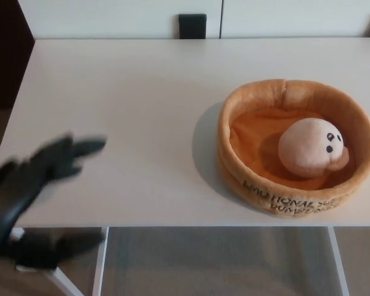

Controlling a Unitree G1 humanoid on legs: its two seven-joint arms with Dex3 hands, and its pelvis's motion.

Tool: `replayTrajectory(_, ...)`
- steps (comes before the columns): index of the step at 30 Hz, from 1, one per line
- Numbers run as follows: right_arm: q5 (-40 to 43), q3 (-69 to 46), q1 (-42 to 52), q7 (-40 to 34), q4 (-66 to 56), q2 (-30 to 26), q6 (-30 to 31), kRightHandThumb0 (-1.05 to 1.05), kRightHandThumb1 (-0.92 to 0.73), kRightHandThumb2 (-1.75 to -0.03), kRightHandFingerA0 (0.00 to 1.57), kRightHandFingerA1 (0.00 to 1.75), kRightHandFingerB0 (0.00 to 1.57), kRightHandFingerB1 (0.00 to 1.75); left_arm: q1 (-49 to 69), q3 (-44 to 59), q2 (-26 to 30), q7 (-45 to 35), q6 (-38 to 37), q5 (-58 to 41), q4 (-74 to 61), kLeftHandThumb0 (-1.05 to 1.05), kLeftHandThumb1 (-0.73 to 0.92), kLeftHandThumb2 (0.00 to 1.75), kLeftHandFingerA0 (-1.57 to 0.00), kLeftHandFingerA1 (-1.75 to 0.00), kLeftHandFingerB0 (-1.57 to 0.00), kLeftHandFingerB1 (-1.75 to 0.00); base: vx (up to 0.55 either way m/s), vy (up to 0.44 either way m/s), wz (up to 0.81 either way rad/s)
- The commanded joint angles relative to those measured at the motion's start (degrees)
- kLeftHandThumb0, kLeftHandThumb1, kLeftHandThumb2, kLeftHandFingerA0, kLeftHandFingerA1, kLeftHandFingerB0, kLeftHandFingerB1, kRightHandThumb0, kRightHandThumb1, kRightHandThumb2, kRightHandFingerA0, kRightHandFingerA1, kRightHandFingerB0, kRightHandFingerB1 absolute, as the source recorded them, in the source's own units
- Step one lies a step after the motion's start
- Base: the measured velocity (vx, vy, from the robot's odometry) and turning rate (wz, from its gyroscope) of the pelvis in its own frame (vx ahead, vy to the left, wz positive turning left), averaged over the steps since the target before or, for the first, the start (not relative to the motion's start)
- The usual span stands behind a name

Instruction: The robot walks towards a table in front, picks a dumpling toy with left hand and puts it in an orange round plate

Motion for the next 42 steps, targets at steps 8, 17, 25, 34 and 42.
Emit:
replayTrajectory(8, -2.4, 2.1, 3.6, -2.0, -0.4, -1.6, -2.2, -0.26, -0.63, -0.59, 0.77, 0.78, 0.52, 0.39, 45.5, -7.2, 13.4, 20.3, -23.6, 32.6, 8.7, -0.59, 0.63, 0.59, -0.53, -0.45, -0.38, -0.33, 0.00, 0.000, 0.00)
replayTrajectory(17, -2.1, 2.2, 4.2, -2.0, -0.5, -1.9, -2.1, -0.26, -0.65, -0.59, 0.77, 0.78, 0.52, 0.39, 34.2, -15.7, 15.8, 30.4, -18.6, 33.4, 27.8, -0.52, 0.68, 0.61, -0.74, -0.68, -0.60, -0.45, 0.00, 0.000, 0.00)
replayTrajectory(25, -2.9, 3.4, 6.4, -2.7, -0.4, -1.0, -2.7, -0.28, -0.64, -0.59, 0.78, 0.73, 0.53, 0.39, 6.6, -23.6, 14.0, 26.0, -10.4, 27.4, 67.0, -0.37, 0.64, 0.59, -0.74, -0.66, -0.29, -0.36, 0.00, 0.000, 0.00)
replayTrajectory(34, -2.4, 3.1, 6.9, -2.9, -0.2, -0.2, -2.7, -0.25, -0.63, -0.59, 0.77, 0.74, 0.51, 0.38, -3.6, -15.2, 5.7, 33.4, -12.4, 13.6, 92.3, -0.43, 0.51, 0.84, -0.62, -0.71, -0.34, -0.52, 0.00, 0.000, 0.00)
replayTrajectory(42, -5.4, 6.2, 6.4, -3.5, -0.1, -1.6, -3.7, -0.17, -0.58, -0.57, 0.72, 0.73, 0.50, 0.38, -7.7, -13.9, 6.6, 35.0, -18.8, 11.6, 99.6, -0.26, 0.57, 0.57, -0.70, -0.79, -0.42, -0.35, 0.00, 0.000, 0.00)
